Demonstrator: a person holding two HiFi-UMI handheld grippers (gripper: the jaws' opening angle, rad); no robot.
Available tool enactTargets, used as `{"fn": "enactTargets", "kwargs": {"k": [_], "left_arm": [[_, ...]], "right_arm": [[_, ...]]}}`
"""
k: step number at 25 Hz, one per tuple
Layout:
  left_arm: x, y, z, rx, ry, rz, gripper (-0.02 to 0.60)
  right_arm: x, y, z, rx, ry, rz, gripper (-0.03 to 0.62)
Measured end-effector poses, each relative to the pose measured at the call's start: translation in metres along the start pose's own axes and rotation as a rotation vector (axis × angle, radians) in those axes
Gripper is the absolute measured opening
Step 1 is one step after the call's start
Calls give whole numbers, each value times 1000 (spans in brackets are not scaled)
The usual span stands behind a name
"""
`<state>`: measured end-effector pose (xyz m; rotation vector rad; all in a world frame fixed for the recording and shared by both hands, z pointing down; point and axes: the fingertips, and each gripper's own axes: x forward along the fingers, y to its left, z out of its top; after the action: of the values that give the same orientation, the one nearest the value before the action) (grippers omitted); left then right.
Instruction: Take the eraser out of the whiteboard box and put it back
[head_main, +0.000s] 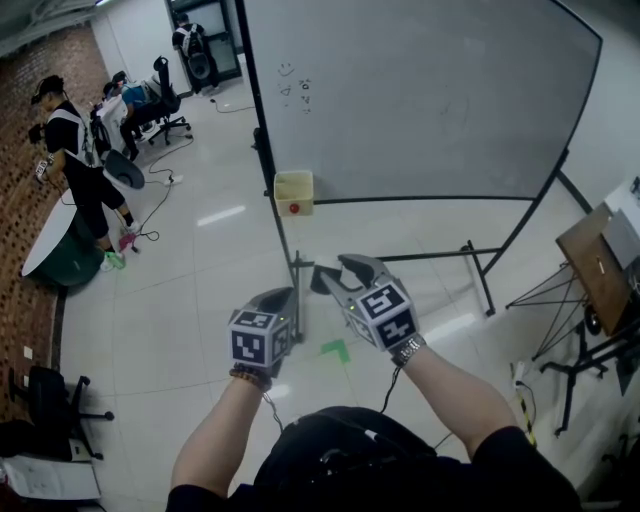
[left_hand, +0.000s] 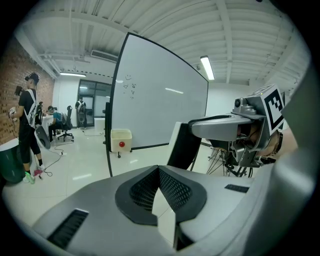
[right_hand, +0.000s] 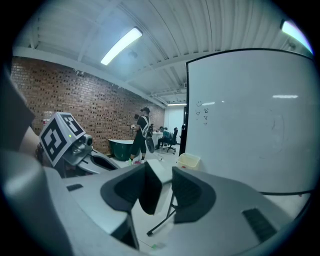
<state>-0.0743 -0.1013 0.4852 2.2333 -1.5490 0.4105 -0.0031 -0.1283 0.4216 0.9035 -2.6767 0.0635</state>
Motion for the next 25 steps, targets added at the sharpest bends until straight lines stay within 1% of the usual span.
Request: {"fn": "enactTargets", "kwargs": {"k": [4,14,21,25], "left_arm": [[-9,7,-2,-4,6,-25,0],[-26,27,-1,17,3,-71,0],[-31,33,-8,16,11,-95,0],[-32,36,-8,6,5,-94,0]], "right_arm": [[4,14,1,3,8,-11,192],[15,42,7,16,20,-46,192],[20,53,6,15,26,-59,192],[20,54,6,17,29,-65,192]]}}
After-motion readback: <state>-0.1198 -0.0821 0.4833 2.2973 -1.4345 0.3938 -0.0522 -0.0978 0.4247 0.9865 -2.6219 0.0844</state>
